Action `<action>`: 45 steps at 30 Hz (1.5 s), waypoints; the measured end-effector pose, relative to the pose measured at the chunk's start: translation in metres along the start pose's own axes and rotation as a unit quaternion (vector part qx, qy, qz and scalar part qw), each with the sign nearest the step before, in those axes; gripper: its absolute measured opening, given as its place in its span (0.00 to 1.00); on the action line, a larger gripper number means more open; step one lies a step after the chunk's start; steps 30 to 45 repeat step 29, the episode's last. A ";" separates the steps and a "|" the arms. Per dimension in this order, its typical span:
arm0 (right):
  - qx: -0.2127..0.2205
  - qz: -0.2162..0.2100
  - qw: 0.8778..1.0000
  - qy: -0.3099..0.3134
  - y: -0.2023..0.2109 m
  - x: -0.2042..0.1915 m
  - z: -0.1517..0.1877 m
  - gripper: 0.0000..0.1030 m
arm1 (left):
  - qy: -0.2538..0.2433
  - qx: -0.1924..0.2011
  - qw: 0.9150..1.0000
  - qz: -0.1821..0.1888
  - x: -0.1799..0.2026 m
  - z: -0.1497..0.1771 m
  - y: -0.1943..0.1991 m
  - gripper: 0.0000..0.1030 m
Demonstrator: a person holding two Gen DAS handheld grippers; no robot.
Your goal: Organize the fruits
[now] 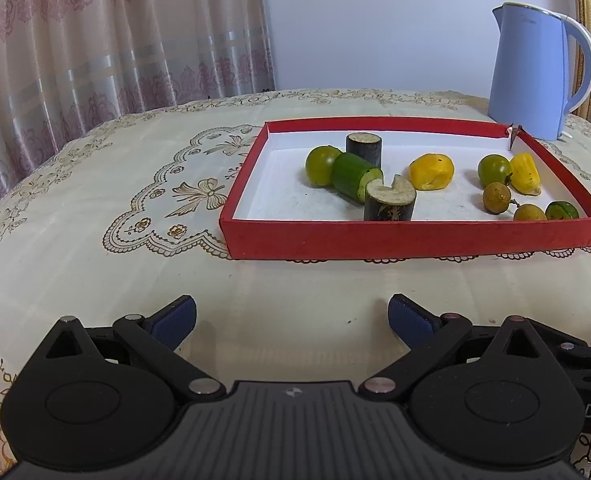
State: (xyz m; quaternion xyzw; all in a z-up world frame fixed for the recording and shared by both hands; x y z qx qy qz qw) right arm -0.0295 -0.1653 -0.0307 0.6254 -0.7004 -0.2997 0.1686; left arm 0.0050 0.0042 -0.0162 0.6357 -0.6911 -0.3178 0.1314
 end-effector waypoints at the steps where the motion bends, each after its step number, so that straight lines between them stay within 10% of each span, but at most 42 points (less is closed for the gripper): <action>1: 0.000 0.000 1.000 0.000 0.000 0.000 0.000 1.00 | 0.000 0.000 1.000 0.000 0.000 0.000 0.000 1.00; 45: 0.000 0.000 1.000 0.000 0.000 0.000 0.000 1.00 | 0.000 -0.004 1.000 -0.006 -0.001 0.000 0.000 1.00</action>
Point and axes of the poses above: each gripper's, at about its wrist camera, not at the fingertips, and y roughly against the way its jaws point, x to its right, z to its underside, the point moved 1 cm from there along -y, roughly the way its jaws point, and after that the axes turned 10 degrees about -y, right-handed, at the moved point
